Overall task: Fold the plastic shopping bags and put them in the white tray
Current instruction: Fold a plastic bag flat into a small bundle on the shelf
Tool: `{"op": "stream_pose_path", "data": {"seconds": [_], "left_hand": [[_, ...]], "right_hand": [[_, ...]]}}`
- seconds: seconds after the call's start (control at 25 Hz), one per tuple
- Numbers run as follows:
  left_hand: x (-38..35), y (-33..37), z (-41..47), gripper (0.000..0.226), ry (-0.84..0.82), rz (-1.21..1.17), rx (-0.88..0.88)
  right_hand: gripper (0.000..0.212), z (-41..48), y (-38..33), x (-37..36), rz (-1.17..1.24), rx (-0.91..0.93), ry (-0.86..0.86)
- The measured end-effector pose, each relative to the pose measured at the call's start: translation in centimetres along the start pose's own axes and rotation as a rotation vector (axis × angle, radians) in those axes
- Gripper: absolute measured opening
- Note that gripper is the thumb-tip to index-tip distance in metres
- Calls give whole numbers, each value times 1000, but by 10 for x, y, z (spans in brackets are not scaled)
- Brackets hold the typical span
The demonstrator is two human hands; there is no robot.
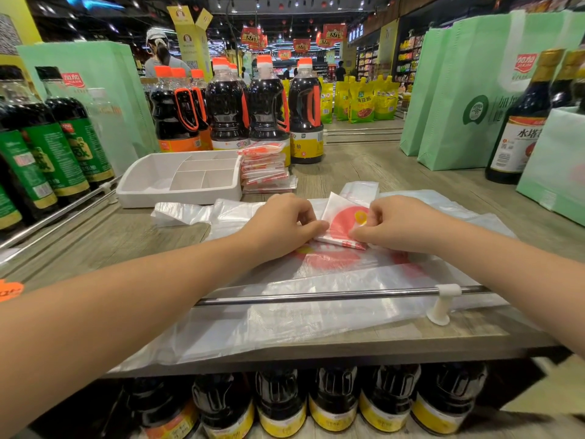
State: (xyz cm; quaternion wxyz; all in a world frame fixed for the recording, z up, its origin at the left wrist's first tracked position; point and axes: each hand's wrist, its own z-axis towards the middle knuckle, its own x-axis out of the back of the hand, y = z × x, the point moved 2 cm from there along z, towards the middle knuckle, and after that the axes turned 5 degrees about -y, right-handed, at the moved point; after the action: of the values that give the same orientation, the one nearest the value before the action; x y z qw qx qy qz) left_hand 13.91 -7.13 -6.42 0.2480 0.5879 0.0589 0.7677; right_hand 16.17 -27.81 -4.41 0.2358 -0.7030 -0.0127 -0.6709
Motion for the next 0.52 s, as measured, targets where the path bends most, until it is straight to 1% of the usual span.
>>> {"op": "stream_pose_path", "data": {"seconds": [0.04, 0.08, 0.16, 0.2, 0.28, 0.36, 0.52], "left_hand": [[0, -1, 0, 28, 17, -2, -2], [1, -1, -1, 27, 31, -18, -3], [4, 0, -4, 29, 29, -63, -21], [5, 1, -5, 27, 11, -64, -35], [6, 5, -6, 26, -44, -30, -44], [6, 6, -7, 30, -83, 18, -44], [5, 10, -9, 31, -124, -26, -116]], "right_hand": [[33, -2, 0, 1, 10, 19, 34], [38, -4, 0, 3, 16, 44, 52], [53, -6, -1, 3, -7, 118, 46], [55, -6, -3, 2, -34, 152, 40], [53, -8, -4, 1, -78, 181, 22], [53, -10, -6, 0, -115, 166, -15], [53, -14, -6, 0, -219, 124, -57]]}}
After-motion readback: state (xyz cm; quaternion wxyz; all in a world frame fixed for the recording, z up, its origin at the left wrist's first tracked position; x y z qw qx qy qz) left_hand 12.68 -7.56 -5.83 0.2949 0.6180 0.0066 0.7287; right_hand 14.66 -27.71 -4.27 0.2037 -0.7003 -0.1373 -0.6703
